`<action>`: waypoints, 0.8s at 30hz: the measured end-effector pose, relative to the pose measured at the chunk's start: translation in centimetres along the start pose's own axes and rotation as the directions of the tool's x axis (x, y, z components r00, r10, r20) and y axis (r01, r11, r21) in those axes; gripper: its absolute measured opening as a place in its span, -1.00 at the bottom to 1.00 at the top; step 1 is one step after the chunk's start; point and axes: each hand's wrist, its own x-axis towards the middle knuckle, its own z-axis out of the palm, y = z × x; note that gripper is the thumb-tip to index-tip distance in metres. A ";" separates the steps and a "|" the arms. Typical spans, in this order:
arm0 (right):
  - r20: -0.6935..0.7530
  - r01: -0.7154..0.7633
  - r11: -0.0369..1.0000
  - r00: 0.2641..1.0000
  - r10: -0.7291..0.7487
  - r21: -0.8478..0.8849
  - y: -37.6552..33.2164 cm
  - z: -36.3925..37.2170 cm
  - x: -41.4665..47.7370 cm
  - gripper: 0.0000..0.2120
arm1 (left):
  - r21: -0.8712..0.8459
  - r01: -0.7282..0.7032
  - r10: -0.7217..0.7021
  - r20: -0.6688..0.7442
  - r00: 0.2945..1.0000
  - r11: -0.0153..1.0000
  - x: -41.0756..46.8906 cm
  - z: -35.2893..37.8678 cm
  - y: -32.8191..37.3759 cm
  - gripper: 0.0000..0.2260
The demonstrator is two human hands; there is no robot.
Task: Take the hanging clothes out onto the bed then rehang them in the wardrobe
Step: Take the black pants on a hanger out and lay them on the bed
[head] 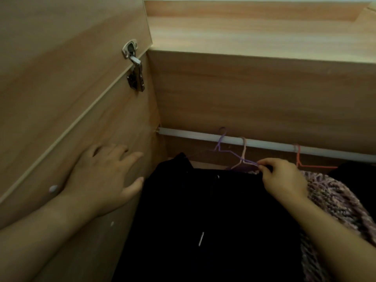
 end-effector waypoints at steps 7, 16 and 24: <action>0.062 -0.083 0.996 0.995 0.081 0.026 -0.6 -0.9 1.3 -0.81 | 0.121 -0.057 0.062 -0.038 0.997 0.991 -0.7 1.5 -0.4 -0.45; -0.035 0.063 0.998 0.997 -0.062 0.022 0.2 -3.1 -1.8 -0.81 | 0.140 -0.146 0.151 -0.030 0.988 0.979 -1.3 1.6 -1.2 -0.45; -0.047 0.186 0.980 0.982 -0.184 0.065 3.0 -4.5 -9.5 -0.85 | 0.082 -0.152 0.150 0.024 0.988 0.985 -2.4 0.8 -0.8 -0.42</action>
